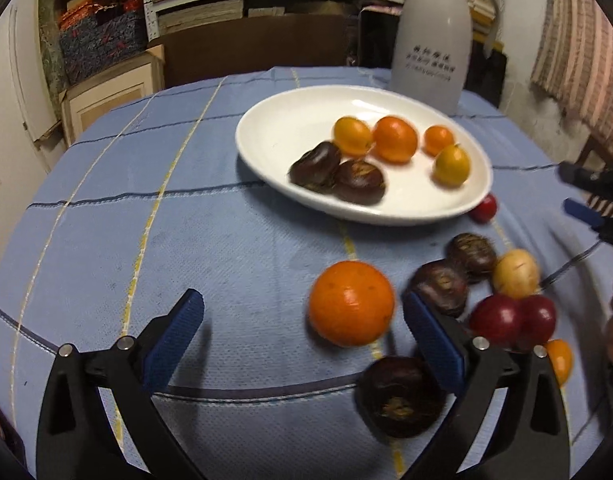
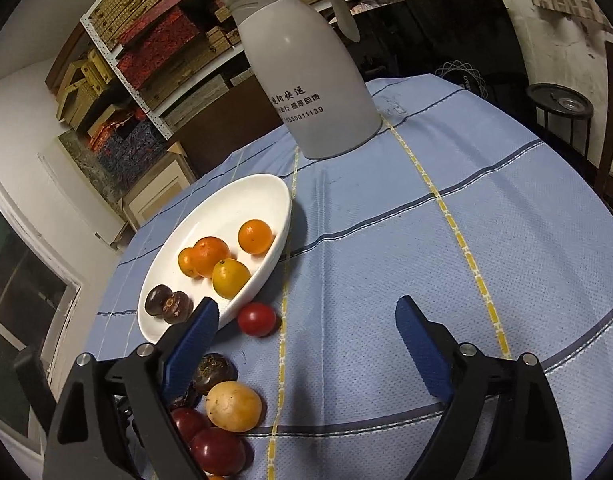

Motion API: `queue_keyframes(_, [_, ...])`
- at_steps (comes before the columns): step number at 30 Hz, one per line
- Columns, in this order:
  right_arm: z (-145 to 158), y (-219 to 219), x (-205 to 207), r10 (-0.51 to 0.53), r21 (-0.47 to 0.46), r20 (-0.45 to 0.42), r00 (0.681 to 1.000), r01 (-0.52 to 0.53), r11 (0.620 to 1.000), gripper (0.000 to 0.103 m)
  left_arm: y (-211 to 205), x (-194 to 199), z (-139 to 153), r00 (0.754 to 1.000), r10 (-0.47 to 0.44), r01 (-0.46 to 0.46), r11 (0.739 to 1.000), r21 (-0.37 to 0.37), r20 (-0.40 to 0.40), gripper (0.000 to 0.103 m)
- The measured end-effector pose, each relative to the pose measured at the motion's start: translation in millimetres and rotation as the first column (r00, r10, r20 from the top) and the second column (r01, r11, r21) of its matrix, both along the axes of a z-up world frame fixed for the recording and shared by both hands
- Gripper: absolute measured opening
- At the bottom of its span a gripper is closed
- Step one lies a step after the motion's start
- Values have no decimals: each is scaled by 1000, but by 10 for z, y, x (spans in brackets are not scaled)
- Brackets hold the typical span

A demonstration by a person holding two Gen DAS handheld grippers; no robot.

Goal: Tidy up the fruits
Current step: 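Close the left gripper on a large orange while the right gripper grasps a red cherry tomato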

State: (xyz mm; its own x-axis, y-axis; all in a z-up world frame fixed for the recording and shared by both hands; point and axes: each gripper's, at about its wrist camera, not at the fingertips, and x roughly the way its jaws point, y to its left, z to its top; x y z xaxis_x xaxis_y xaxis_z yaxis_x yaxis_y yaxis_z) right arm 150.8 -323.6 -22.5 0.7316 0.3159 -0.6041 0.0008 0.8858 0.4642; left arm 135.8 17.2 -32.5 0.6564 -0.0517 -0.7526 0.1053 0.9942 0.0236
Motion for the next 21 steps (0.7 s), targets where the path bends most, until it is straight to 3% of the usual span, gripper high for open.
queue_keyframes(7, [22, 23, -16, 6, -21, 13, 1000, -6, 1000, 91, 225, 2, 51, 999, 41, -40, 999, -33, 34, 99])
queue_keyframes(11, [4, 121, 0, 65, -38, 11, 998, -64, 997, 91, 155, 37, -8, 1000, 1, -1, 999, -42, 2, 99])
queue_keyframes(14, [-20, 221, 31, 119, -50, 1, 993, -119, 992, 78, 47, 25, -23, 1000, -23, 23, 1000, 4, 5, 99])
queue_keyframes(17, [-59, 339, 56, 169, -85, -14, 985, -170, 982, 62, 57, 41, -41, 1000, -21, 21, 1000, -7, -8, 99])
queue_keyframes(21, [-88, 540, 76, 206, -221, -11, 978, -203, 954, 58, 71, 68, -55, 1000, -17, 17, 1000, -18, -22, 99])
